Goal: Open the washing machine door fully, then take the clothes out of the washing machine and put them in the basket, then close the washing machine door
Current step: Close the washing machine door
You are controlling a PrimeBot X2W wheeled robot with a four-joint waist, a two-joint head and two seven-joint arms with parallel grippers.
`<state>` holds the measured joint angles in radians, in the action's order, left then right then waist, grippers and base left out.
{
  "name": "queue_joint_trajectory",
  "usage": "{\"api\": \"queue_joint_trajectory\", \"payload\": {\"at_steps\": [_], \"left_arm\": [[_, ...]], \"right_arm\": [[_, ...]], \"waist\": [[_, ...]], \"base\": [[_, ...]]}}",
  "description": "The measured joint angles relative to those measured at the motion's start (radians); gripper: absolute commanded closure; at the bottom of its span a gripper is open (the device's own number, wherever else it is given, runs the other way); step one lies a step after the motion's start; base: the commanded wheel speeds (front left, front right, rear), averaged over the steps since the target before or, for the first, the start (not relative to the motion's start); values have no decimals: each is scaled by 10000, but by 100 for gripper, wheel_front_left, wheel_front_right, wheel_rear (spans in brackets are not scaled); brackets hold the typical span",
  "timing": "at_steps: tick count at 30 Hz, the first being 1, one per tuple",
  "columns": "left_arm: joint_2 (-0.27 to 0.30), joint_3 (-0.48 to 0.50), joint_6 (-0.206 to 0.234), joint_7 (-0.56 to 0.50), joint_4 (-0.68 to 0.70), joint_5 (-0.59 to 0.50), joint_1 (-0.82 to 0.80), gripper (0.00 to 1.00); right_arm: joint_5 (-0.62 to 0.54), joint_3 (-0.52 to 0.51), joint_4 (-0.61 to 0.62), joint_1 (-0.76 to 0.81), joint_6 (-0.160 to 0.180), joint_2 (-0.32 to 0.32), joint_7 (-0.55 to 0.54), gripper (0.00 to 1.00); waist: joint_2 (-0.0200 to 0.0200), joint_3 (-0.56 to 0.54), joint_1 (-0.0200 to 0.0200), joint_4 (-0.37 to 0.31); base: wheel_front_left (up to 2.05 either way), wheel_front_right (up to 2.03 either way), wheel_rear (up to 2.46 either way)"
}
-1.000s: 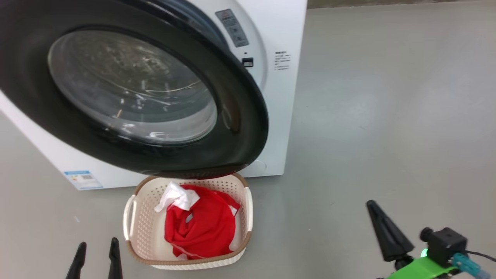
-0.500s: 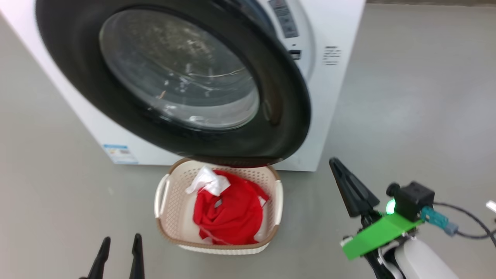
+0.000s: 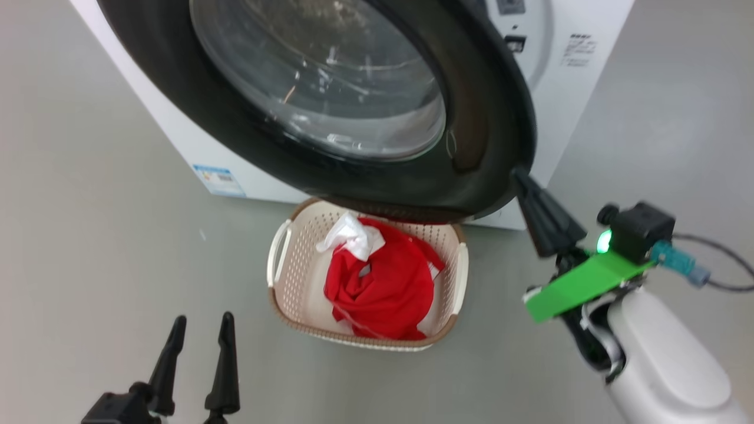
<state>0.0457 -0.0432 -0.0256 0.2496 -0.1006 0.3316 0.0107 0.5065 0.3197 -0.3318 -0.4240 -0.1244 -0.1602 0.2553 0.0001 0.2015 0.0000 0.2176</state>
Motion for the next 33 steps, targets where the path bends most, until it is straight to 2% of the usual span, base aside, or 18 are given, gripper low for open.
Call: {"api": "queue_joint_trajectory", "payload": {"at_steps": [16,28,33], "left_arm": [[-13,-339,105,0,359,272,-954,0],[-56,-947,268,2,673,583,-1840,0],[-65,-1137,339,2,717,660,-2054,0]], "right_arm": [[46,-453,-341,-1716,-17,-355,0,100],[75,-817,-481,-3604,-17,-961,4,100],[73,-800,-512,-4067,-171,-1005,15,100]], "waist": [[0,1354,0,420],[0,2557,0,759],[0,2990,0,865]], "base": [[0,0,0],[0,0,0],[0,0,0]]}}
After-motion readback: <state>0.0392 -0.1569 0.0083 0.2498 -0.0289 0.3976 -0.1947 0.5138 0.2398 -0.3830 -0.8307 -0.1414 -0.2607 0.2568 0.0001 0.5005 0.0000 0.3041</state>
